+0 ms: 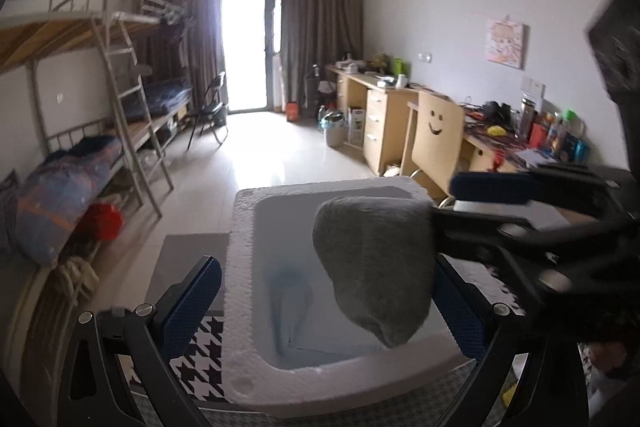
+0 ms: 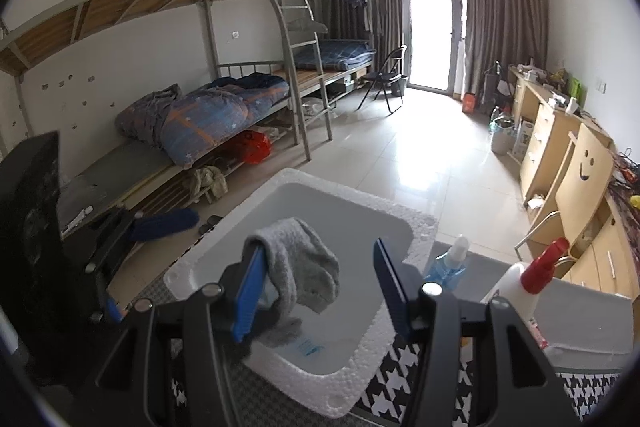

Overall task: Organize soft objects
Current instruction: 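Lower the grey cloth into the foam box and open the right gripper, then withdraw both grippers up from the foam box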

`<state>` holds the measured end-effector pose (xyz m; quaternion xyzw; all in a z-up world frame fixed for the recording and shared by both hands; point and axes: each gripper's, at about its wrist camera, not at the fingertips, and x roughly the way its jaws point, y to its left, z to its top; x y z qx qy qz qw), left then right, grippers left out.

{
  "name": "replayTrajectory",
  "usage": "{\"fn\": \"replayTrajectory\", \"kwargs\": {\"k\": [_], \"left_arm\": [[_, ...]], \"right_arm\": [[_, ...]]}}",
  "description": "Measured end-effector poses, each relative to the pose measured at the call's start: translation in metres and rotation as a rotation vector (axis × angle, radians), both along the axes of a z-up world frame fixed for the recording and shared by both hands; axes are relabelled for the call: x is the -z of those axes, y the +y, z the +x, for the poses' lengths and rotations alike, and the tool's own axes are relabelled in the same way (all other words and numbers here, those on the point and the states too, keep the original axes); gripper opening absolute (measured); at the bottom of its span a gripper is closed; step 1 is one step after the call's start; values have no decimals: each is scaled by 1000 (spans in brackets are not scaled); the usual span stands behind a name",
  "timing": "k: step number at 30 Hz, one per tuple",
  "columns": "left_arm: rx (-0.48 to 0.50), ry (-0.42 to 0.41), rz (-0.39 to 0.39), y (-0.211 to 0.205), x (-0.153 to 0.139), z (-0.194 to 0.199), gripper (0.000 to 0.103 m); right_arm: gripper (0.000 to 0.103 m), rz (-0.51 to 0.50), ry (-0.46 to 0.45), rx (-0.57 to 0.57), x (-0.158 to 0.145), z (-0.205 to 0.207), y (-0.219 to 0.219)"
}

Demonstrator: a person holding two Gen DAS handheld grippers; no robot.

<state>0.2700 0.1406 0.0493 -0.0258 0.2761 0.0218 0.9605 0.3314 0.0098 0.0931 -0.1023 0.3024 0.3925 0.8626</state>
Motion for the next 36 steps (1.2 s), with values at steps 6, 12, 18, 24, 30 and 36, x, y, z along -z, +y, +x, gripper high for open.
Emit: {"fn": "replayTrajectory", "kwargs": {"k": [6, 12, 18, 24, 30, 36], "left_arm": [[-109, 14, -20, 17, 2, 13, 95], [-128, 40, -19, 21, 8, 16, 95], [-119, 31, -15, 17, 0, 8, 95], [-129, -3, 24, 9, -10, 1, 95], [-193, -28, 72, 2, -14, -5, 95], [-239, -37, 91, -1, -16, -12, 95]], "right_arm": [[59, -3, 6, -13, -1, -1, -4], [65, 2, 19, -21, -1, -1, -8], [65, 13, 2, -4, -2, -2, -11], [65, 17, 1, 12, -2, -1, -15], [65, 28, -28, 31, -8, -6, -23], [65, 31, -64, 56, -12, -17, -36]]}}
